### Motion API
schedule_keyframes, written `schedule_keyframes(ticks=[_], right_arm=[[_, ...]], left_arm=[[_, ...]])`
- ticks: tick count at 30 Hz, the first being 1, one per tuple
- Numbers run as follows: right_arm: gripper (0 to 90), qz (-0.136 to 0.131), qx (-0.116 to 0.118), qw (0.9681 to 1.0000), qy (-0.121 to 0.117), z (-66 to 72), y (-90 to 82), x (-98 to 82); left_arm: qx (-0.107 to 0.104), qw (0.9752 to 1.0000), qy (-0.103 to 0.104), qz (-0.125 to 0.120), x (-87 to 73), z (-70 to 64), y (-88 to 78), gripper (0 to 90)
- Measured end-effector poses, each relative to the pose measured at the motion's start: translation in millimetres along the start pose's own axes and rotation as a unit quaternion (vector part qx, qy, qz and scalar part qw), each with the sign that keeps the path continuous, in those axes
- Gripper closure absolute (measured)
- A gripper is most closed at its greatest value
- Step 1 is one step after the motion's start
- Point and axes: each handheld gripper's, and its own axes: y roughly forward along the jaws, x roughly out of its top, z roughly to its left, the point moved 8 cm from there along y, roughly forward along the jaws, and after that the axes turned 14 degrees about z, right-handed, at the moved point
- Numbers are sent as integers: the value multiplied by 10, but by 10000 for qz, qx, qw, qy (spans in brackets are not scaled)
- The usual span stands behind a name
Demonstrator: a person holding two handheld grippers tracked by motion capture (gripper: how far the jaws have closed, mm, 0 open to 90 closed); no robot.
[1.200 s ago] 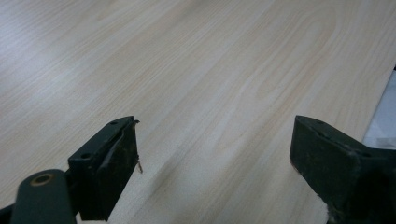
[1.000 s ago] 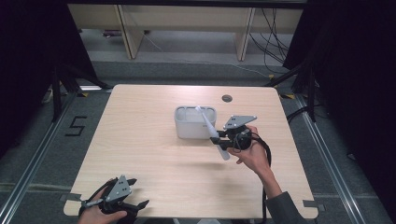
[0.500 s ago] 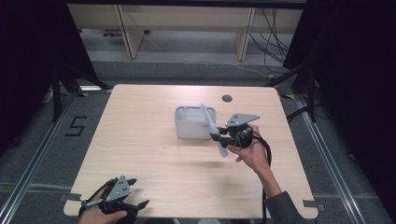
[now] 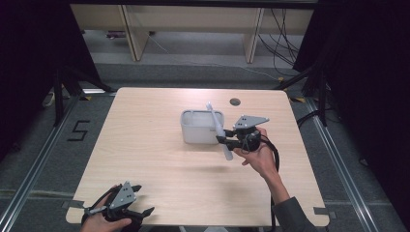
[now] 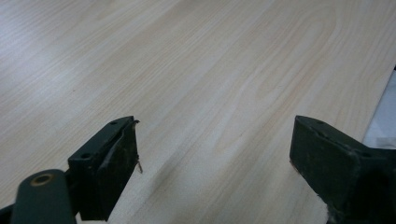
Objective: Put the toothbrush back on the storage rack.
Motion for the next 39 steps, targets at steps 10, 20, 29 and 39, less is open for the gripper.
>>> schedule_keyframes(ticks=[10,20,29,39], right_arm=[[668,-193,-80,9998,-17,-9,-41,110],[668,-389,-159,9991,23,-72,-70,191],[668,-549,-208,9983,54,-103,-184,374],[668,-760,-184,9969,121,-159,-229,592]], left_arm=[[-84,10000,-14,-21,0,-12,-4,147],[-81,9999,-37,-50,0,-13,2,147],[-61,10000,-26,-22,-3,-7,6,147],[-53,10000,-40,-41,-3,-3,5,147]])
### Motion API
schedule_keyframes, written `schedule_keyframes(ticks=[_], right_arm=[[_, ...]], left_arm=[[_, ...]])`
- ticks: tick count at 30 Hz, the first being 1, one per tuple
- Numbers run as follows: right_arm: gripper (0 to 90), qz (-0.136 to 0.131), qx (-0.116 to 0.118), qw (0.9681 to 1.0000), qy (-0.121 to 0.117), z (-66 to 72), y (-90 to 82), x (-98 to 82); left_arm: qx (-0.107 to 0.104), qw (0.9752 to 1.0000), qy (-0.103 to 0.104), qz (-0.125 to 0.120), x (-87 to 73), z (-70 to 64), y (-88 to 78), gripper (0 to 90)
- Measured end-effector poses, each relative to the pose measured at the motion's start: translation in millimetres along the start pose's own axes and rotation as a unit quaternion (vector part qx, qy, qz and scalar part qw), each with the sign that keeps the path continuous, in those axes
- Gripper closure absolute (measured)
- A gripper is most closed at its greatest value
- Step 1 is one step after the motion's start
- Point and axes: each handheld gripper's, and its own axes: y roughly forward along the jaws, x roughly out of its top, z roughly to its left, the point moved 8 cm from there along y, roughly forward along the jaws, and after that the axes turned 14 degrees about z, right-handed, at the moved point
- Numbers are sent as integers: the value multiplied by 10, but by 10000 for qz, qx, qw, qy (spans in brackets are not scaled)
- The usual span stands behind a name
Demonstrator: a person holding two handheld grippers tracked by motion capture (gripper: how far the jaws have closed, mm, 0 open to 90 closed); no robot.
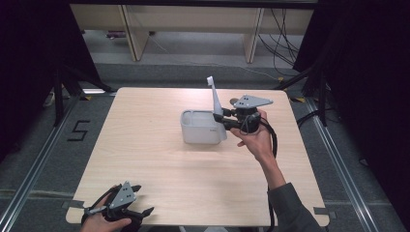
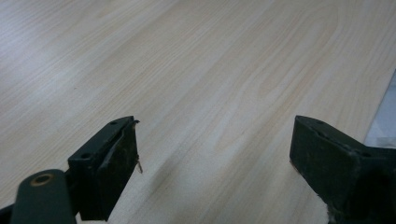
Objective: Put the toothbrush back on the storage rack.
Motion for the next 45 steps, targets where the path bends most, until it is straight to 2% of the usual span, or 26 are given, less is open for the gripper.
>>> schedule_keyframes(ticks=[1,2,5,6,8,11,12,15,16,17,19,20,21,22,23,26,27,29,30,33,35,37,42,45], right_arm=[[668,-64,-93,9999,-15,-31,-5,36],[668,-17,-38,10000,87,-25,-19,60],[668,-89,-25,9999,74,-40,-19,107],[668,-186,-56,9998,76,-68,-23,159],[668,-187,-84,9997,149,-85,-30,195],[668,-286,-181,9994,121,-132,-22,259],[668,-323,-170,9992,180,-137,-10,276],[668,-388,-194,9989,159,-170,8,312],[667,-332,-148,9990,255,-168,25,323],[668,-388,-154,9989,224,-180,43,344],[668,-380,-209,9987,281,-194,48,352],[668,-455,-255,9984,233,-234,67,383],[667,-501,-274,9979,309,-241,79,394],[668,-471,-270,9981,295,-258,88,395],[668,-487,-264,9979,328,-268,105,401],[667,-498,-270,9976,398,-291,132,405],[668,-490,-269,9972,503,-290,141,404],[667,-529,-371,9971,414,-343,163,421],[668,-519,-322,9964,594,-345,182,421],[667,-584,-383,9962,527,-386,200,434],[667,-561,-402,9959,587,-398,225,429],[667,-570,-479,9957,550,-431,248,422],[667,-512,-500,9952,664,-493,357,357],[668,-430,-566,9946,757,-529,408,304]], left_arm=[[-7,10000,1,-5,1,-3,-1,147],[-42,10000,10,-2,2,-13,-3,147],[-12,10000,12,14,-1,-4,1,147],[-20,10000,5,-1,1,-5,-2,147],[-3,10000,12,4,1,-3,0,147],[-18,10000,14,30,-3,-3,-2,147],[-11,10000,16,16,0,-4,-4,147],[-40,10000,5,-13,5,-14,-3,148],[-40,10000,-7,-11,2,-12,0,147],[-20,10000,8,-2,0,-5,-1,147],[19,10000,1,-14,2,-1,-1,147],[-41,10000,14,-14,4,-15,-4,147],[-51,10000,8,-11,3,-17,-3,147],[-8,10000,31,15,-2,-4,0,147],[-50,9999,39,80,-8,-7,-8,148],[-6,10000,25,20,0,-6,-2,147],[-9,10000,29,14,1,-7,-2,147],[-17,10000,26,10,0,-6,-2,147],[-23,10000,-5,-24,5,-12,-4,147],[-3,10000,26,-6,4,-6,-2,147],[-61,10000,22,18,0,-16,-5,147],[11,10000,10,-27,5,-5,-3,147],[-14,9999,51,85,-9,-8,-12,147],[31,9999,70,72,-6,2,-6,147]])
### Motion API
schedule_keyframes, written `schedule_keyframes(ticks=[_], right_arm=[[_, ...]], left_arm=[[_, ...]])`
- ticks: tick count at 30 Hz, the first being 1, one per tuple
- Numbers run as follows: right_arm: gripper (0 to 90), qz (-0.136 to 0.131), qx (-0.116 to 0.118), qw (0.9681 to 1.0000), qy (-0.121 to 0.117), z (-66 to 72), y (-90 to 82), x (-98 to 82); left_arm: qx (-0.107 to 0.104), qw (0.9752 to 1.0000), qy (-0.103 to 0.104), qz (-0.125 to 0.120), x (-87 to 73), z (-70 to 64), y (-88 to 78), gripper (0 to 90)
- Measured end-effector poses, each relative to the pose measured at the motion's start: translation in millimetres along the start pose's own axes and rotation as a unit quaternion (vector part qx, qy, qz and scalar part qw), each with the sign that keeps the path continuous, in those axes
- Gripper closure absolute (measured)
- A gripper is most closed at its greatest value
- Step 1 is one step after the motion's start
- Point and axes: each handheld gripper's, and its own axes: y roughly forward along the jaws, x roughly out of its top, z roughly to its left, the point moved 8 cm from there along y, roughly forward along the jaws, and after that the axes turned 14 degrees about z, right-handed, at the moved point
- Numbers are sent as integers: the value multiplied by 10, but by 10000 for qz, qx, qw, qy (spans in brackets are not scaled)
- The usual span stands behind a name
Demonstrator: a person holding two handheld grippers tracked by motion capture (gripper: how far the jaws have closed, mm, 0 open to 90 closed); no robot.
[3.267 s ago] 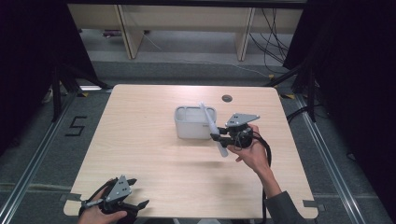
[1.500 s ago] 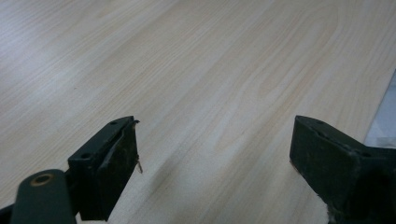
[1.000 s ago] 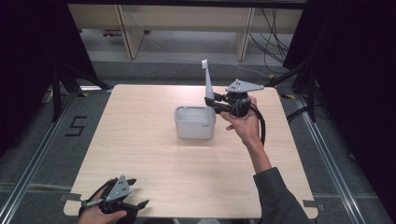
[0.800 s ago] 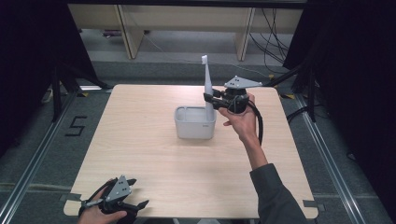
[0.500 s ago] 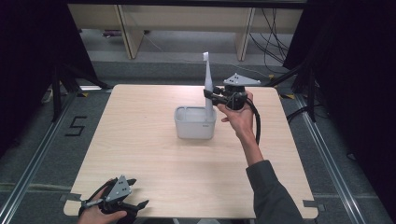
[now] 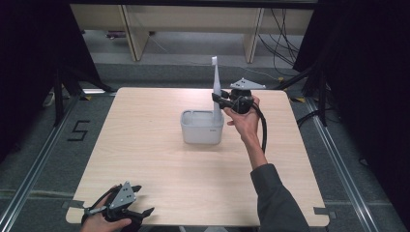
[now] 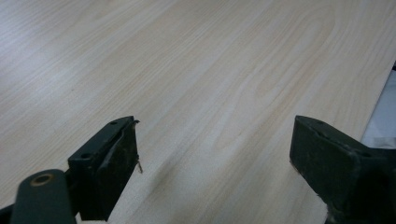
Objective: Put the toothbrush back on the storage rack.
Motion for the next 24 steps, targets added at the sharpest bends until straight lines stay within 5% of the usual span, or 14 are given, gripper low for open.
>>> schedule_keyframes(ticks=[24], right_arm=[[666,113,17,9997,229,-72,195,-274]], left_arm=[[20,10000,-18,-21,2,-5,6,147]])
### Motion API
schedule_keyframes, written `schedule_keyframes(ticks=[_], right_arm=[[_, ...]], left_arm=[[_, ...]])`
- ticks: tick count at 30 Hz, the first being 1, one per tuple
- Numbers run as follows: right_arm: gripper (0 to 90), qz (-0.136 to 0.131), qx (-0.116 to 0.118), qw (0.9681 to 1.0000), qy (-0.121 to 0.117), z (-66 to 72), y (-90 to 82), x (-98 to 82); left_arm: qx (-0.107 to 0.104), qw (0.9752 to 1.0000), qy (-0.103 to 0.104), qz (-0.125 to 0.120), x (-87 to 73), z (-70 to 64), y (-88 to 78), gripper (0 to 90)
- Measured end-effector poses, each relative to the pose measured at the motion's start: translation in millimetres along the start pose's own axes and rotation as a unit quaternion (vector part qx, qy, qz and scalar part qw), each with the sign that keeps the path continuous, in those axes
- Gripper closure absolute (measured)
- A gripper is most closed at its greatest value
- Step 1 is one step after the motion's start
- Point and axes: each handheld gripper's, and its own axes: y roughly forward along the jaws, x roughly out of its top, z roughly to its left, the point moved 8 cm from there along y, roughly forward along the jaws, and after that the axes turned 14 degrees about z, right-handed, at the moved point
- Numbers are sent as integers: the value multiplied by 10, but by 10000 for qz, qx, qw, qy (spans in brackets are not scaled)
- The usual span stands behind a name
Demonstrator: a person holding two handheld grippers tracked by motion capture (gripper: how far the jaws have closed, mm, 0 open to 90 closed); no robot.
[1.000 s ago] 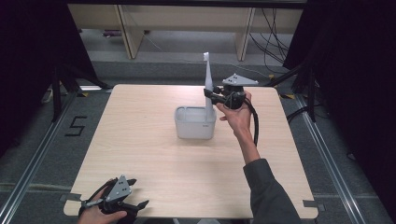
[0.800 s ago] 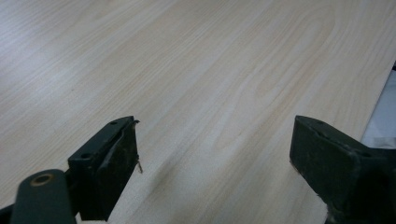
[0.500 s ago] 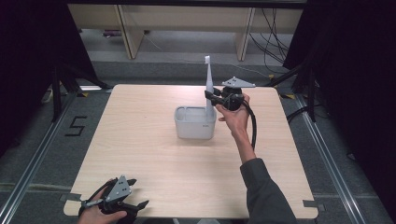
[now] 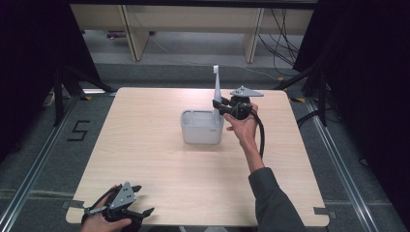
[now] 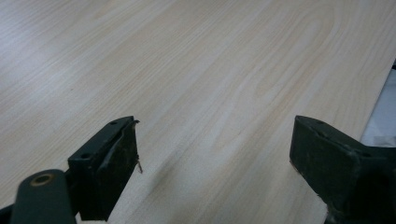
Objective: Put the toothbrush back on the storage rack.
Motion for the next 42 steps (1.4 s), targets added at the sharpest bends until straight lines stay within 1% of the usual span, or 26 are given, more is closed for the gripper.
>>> schedule_keyframes(ticks=[2,4,6,7,8,10,11,12,13,14,15,16,18,20,22,24,25,28,29,32,35,36,38,39,41,42], right_arm=[[666,2,-35,10000,-3,-2,23,-40],[666,59,60,9999,73,16,33,-70],[666,46,-28,10000,4,3,40,-80],[666,69,-23,10000,-49,0,52,-102],[666,69,-23,10000,-49,0,52,-102],[665,75,-51,9999,-97,-12,56,-122],[665,161,54,9998,41,18,67,-156],[665,190,60,9998,41,21,68,-167],[665,151,40,9998,-91,11,75,-163],[665,145,-57,9998,-142,-6,70,-166],[665,219,13,9998,-20,19,70,-184],[666,196,-25,9997,-115,3,72,-181],[666,257,37,9997,0,28,71,-200],[666,298,-2,9995,-39,23,67,-213],[666,308,21,9995,-36,27,80,-230],[666,364,-29,9993,-31,24,76,-248],[667,370,-45,9992,-160,-2,88,-264],[667,315,-92,9994,-143,-14,106,-278],[668,426,-49,9991,-68,0,110,-309],[668,402,-114,9991,-104,-15,125,-318],[670,447,-79,9990,-9,-16,133,-345],[671,427,-71,9991,-53,-20,152,-349],[672,392,-176,9989,-180,-49,158,-345],[672,392,-176,9989,-180,-49,158,-345],[679,458,-33,9989,-107,-14,166,-358],[680,394,-98,9991,-158,-26,162,-342]], left_arm=[[-79,9999,49,57,-10,-4,-9,147],[-62,10000,0,-4,-2,-11,-6,147],[-22,10000,-73,-9,-1,-9,7,147],[-25,10000,22,15,-2,-1,-3,147],[-103,9999,9,14,-4,-14,-6,147],[-79,9999,42,60,-11,-6,-8,147],[-130,9999,-54,43,-6,-26,-5,147],[-130,9999,-54,43,-6,-26,-5,147],[-49,10000,22,26,-7,-6,-4,147],[-49,10000,22,26,-7,-6,-4,147],[-53,10000,7,16,-6,-6,-4,147],[-95,10000,8,11,-3,-14,-6,147],[-117,9999,-23,11,-3,-23,-5,147],[-49,10000,27,19,-5,-8,-4,147],[-76,10000,5,12,-3,-12,-6,147],[-17,10000,-72,4,-2,-10,7,147],[-87,9999,57,54,-10,-8,-9,147],[-66,10000,4,8,-4,-13,-3,147],[-57,10000,-53,27,-5,-17,1,147],[-26,10000,39,53,-10,0,0,147],[-92,10000,-6,22,-3,-19,-4,147],[-64,10000,-61,26,-5,-19,1,147],[-11,10000,18,31,-6,2,2,147],[-11,10000,18,31,-6,2,2,147],[-84,9999,46,54,-9,-9,-10,147],[-84,9999,46,54,-9,-9,-10,147]])
